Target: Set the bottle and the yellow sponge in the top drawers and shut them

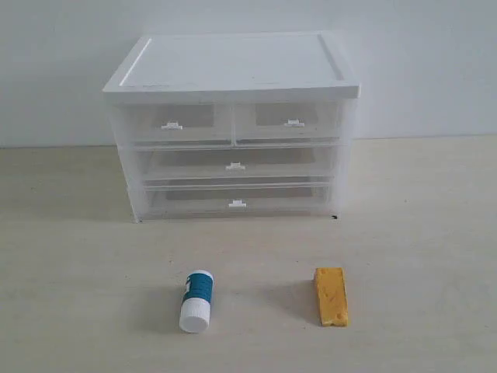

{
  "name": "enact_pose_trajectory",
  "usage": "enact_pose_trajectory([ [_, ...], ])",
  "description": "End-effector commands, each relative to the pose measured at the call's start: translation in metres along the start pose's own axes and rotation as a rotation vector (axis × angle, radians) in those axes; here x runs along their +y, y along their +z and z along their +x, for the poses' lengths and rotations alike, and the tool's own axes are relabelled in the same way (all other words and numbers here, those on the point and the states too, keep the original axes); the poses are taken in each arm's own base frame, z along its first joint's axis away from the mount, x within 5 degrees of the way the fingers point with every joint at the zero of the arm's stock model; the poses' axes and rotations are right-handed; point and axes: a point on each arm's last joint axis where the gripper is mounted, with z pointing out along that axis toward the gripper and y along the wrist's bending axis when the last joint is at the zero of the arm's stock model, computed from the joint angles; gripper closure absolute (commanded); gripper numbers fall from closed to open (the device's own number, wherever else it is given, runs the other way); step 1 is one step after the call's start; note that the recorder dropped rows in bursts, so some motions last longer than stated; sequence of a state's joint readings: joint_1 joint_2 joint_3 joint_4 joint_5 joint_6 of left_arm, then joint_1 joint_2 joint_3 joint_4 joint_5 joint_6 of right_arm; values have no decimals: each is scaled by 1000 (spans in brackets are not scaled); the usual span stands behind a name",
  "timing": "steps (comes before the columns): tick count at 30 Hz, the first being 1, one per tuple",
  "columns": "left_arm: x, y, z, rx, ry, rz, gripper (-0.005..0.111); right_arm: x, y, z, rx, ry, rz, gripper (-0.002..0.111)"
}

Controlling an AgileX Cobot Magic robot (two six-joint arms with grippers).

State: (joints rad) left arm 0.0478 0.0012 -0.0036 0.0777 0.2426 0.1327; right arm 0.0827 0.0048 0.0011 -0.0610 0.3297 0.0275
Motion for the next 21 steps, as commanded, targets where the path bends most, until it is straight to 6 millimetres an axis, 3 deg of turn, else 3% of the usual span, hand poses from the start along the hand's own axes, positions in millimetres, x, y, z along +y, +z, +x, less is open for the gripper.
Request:
enact_pose_trajectory([
  [1,1,0,0,-6,60,-15,103,-1,0,-2,-27,-86,8,108],
  [8,2,0,-7,-81,58,-23,103,0,-2,-17,-192,-119,12,108],
  [16,5,-18,-53,-636,-30,-56,103,1,-8,-37,-423,-119,15,108],
  [21,6,-24,-61,-745,-28,-63,103,1,-13,-46,-524,-104,12,108],
])
